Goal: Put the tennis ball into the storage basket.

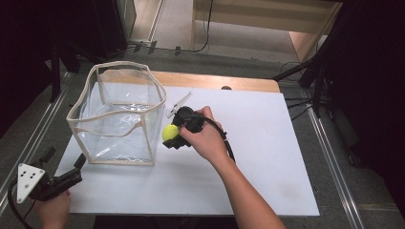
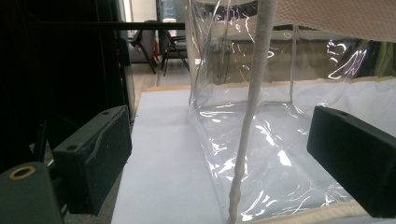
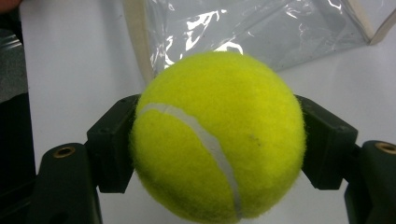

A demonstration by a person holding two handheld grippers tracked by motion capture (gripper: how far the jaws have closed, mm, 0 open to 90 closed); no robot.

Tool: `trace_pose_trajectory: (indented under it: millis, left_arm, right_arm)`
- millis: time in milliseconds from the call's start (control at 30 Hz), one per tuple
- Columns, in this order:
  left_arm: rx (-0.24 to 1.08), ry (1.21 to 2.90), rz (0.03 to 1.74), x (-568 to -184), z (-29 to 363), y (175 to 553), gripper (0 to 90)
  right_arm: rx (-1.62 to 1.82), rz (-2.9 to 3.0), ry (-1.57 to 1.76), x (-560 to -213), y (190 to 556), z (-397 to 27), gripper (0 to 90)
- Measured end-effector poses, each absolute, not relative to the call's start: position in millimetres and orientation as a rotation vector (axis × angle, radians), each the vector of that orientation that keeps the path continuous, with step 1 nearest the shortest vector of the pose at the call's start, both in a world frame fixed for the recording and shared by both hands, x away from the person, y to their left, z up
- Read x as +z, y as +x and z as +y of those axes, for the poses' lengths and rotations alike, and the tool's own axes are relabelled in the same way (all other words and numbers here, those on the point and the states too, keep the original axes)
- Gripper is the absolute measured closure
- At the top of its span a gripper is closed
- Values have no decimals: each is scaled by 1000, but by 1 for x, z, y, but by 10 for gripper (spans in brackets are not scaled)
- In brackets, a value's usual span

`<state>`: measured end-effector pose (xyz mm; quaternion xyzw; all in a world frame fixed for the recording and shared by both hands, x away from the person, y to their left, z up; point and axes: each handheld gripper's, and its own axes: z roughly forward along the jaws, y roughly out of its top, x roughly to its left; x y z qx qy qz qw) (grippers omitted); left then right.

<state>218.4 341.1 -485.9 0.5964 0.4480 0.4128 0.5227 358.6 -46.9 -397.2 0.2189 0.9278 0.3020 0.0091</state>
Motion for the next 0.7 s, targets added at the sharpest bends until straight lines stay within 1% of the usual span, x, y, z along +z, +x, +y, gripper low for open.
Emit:
trace_pose_trajectory:
  millis: [700]
  left_arm:
    - [987,1429,1072,-486,341,219,69]
  right_arm:
    - [1030,2903,623,-359,367,-50,238]
